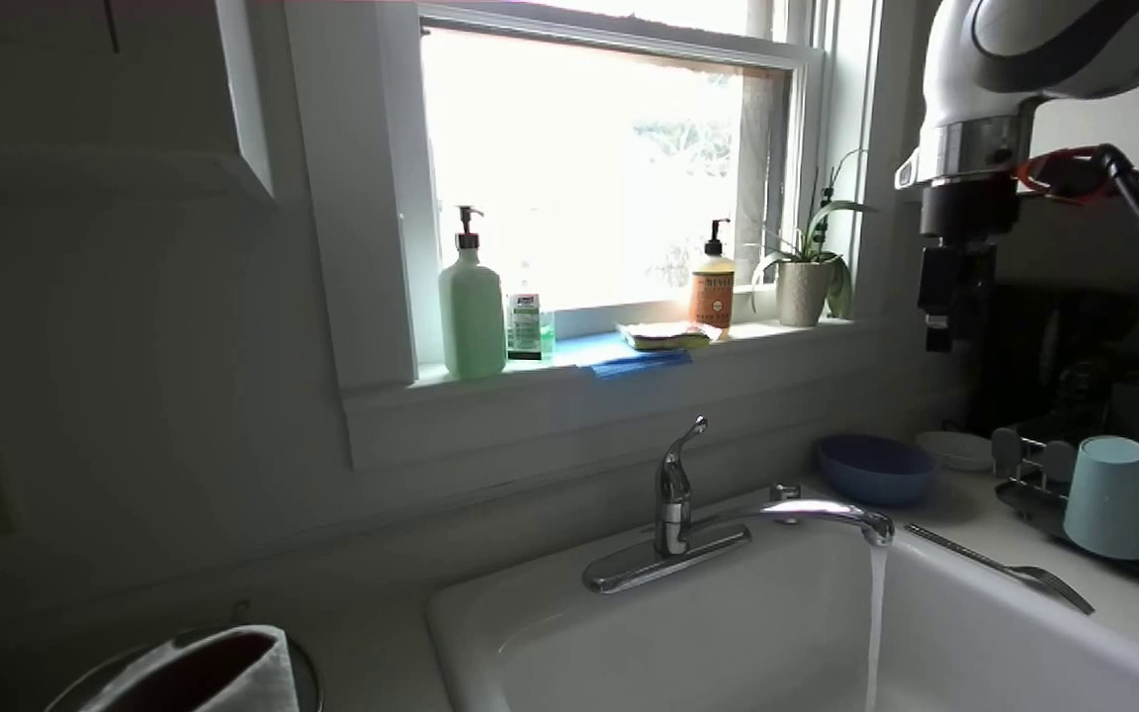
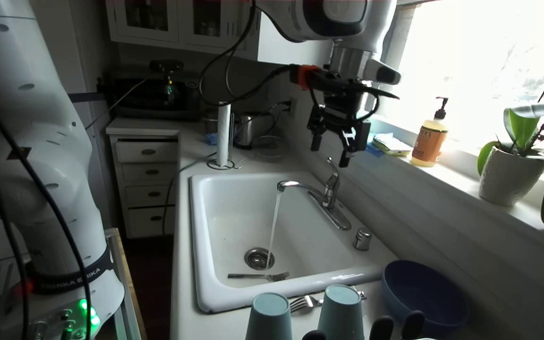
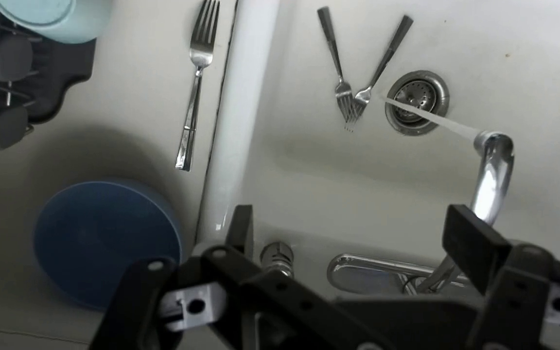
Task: Put the blue bowl under the running water and pour out its contents into the sink twice and then put the bowl back on the sink
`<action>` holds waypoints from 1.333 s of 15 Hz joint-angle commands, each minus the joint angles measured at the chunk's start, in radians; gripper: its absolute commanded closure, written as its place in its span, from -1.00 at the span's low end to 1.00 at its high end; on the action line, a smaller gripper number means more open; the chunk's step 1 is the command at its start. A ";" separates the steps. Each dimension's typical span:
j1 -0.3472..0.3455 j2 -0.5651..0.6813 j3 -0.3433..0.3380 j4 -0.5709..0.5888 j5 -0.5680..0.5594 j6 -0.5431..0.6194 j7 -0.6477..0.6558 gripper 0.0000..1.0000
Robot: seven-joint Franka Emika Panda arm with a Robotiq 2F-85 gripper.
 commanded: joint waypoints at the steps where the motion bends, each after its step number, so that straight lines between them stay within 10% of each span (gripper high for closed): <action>1: -0.042 0.166 -0.045 0.163 0.121 -0.037 -0.115 -1.00; 7: -0.149 0.368 -0.044 0.331 0.265 -0.096 -0.180 -1.00; 15: -0.144 0.312 -0.026 0.250 0.211 -0.037 -0.156 -1.00; 20: -0.214 0.517 -0.045 0.447 0.236 -0.078 -0.094 -1.00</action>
